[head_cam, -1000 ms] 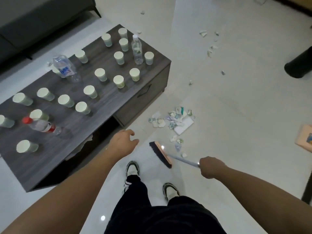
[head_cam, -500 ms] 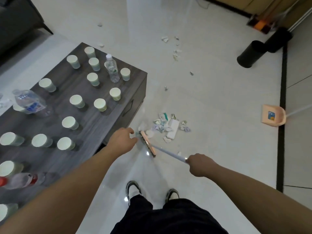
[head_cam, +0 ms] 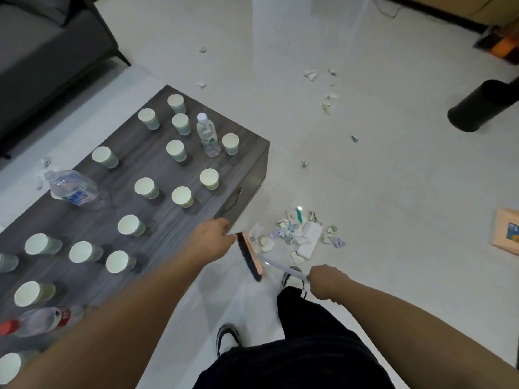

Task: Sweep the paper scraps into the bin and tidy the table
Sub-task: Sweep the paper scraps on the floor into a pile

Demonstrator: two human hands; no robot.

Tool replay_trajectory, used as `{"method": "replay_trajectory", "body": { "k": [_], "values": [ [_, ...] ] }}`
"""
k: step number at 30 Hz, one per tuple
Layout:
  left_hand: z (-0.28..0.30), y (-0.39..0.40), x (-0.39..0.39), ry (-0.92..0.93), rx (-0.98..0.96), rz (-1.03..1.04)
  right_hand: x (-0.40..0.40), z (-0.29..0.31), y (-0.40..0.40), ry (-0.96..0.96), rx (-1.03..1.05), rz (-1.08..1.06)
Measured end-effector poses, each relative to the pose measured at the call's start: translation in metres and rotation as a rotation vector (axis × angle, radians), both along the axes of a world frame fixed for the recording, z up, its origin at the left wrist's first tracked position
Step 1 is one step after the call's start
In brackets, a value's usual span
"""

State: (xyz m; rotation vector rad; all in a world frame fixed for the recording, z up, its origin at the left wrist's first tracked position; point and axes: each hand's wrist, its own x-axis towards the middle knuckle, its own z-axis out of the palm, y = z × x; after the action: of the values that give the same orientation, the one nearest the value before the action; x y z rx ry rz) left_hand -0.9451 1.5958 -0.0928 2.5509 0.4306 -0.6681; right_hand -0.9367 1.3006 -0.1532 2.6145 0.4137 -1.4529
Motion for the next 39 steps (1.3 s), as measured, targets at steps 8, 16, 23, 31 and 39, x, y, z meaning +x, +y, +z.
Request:
{"method": "replay_trajectory", "body": {
  "k": [8,16,23,31,39],
  "values": [
    [0.011,-0.035,0.096,0.055,0.035,-0.008,0.154,0.015,-0.078,-0.084,-0.065,-0.002],
    [0.012,-0.081,0.203,0.015,0.044,-0.197,0.201,0.031,-0.121,-0.284,-0.073,-0.116],
    [0.012,-0.131,0.28,-0.021,-0.046,-0.519,0.169,0.04,-0.126,-0.308,-0.08,-0.653],
    [0.023,-0.17,0.32,-0.057,-0.05,-0.993,0.044,0.047,-0.062,-0.12,0.056,-1.697],
    [0.022,-0.21,0.29,-0.027,-0.07,-1.27,-0.028,0.037,-0.003,-0.115,0.083,-2.419]
  ]
}}
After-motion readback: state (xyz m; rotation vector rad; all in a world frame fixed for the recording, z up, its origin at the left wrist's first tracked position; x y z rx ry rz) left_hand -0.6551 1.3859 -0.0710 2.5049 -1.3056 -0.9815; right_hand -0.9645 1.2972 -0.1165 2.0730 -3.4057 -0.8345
